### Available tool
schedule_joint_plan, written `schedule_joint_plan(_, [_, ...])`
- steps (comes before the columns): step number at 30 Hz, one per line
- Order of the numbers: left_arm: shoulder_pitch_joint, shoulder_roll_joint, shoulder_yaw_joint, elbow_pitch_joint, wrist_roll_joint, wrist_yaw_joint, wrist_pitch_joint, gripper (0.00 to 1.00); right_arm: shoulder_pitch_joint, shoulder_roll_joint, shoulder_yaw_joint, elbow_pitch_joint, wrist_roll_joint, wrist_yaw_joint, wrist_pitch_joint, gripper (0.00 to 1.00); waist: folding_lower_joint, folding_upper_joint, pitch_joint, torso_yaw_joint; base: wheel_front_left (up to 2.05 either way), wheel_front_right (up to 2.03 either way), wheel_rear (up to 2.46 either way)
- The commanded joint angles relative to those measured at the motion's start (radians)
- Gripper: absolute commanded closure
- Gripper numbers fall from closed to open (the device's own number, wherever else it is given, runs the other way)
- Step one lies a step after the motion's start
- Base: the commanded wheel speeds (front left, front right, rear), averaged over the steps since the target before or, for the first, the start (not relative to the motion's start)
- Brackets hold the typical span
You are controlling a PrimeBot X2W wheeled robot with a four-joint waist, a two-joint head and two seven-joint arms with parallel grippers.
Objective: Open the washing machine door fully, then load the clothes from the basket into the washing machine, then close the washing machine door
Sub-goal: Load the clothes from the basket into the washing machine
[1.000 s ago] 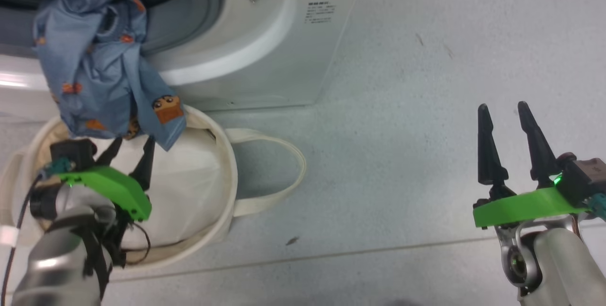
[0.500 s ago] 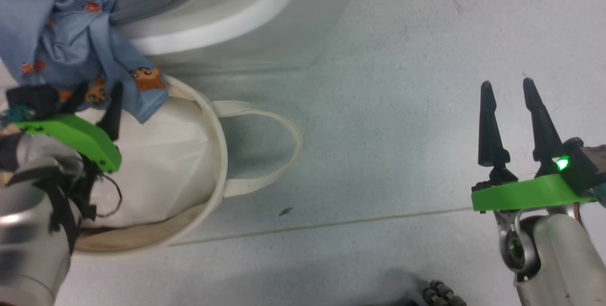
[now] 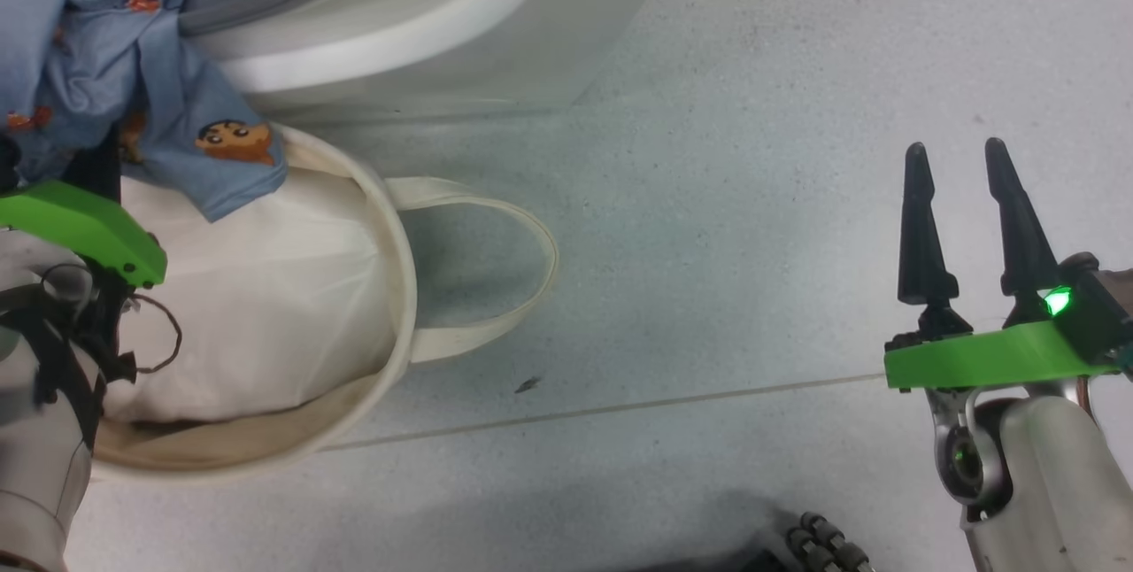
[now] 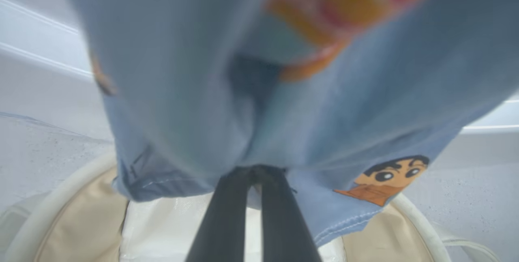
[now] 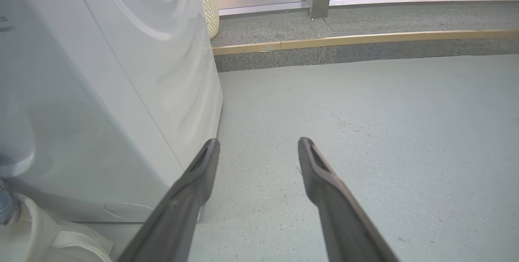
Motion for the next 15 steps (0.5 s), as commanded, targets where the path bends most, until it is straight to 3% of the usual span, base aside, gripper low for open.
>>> schedule_joint_plan(1, [-0.012,0.050,0.028,-0.003,-0.011,0.006,-0.010,1.00,0.002,0.003,0.017,-0.029,-0.010,0.000,-0.012,0.00,-0.0001,0.0000,-0.006,0.003,0.00,0.00,0.00])
schedule_joint_plan(15, [0.029,0.055,0.036,-0.059,0.046,0.003,-0.017,1.00,-0.023,0.006,0.041,0.008,0.015,0.000,-0.012,0.00,-0.0001,0.0000,-0.058,0.030,0.00,0.00,0.00])
